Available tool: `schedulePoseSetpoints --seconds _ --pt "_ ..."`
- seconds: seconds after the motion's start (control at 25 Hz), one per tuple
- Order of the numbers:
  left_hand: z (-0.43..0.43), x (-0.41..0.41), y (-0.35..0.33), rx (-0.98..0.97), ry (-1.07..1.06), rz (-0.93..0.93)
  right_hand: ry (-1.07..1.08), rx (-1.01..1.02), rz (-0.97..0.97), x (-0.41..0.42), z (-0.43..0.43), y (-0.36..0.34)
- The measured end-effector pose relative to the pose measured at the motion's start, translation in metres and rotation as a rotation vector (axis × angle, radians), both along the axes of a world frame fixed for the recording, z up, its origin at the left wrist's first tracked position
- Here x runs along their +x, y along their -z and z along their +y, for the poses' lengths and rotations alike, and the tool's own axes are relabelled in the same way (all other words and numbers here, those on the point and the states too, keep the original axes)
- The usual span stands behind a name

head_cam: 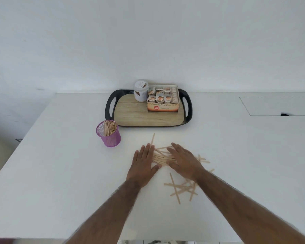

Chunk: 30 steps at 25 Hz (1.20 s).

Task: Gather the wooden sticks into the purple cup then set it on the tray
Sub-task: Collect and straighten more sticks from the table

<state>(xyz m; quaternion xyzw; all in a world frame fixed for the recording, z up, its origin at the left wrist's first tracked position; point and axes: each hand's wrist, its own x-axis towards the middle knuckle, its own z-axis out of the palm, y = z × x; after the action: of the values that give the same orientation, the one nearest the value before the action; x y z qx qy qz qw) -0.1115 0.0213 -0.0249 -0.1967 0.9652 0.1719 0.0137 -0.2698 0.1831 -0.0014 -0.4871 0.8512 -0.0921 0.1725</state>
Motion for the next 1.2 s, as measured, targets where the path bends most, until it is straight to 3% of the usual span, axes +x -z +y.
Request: schedulePoseSetpoints --seconds 0.2,0.32,0.6,0.92,1.2 --pt "-0.002 -0.003 -0.004 0.058 0.011 0.118 -0.055 0.042 0.140 0.010 -0.019 -0.006" --pt "-0.005 -0.008 -0.009 0.090 0.032 0.174 -0.070 0.010 0.124 0.016 -0.027 -0.011" --pt "-0.020 -0.017 -0.013 0.098 -0.004 0.025 -0.133 0.187 0.136 0.007 -0.044 -0.030" --pt "-0.026 -0.023 -0.022 0.058 0.103 -0.027 -0.143 0.115 0.191 0.007 -0.029 -0.025" --pt "-0.012 -0.030 -0.029 -0.046 0.115 0.097 -0.108 0.114 0.286 0.013 -0.027 -0.022"
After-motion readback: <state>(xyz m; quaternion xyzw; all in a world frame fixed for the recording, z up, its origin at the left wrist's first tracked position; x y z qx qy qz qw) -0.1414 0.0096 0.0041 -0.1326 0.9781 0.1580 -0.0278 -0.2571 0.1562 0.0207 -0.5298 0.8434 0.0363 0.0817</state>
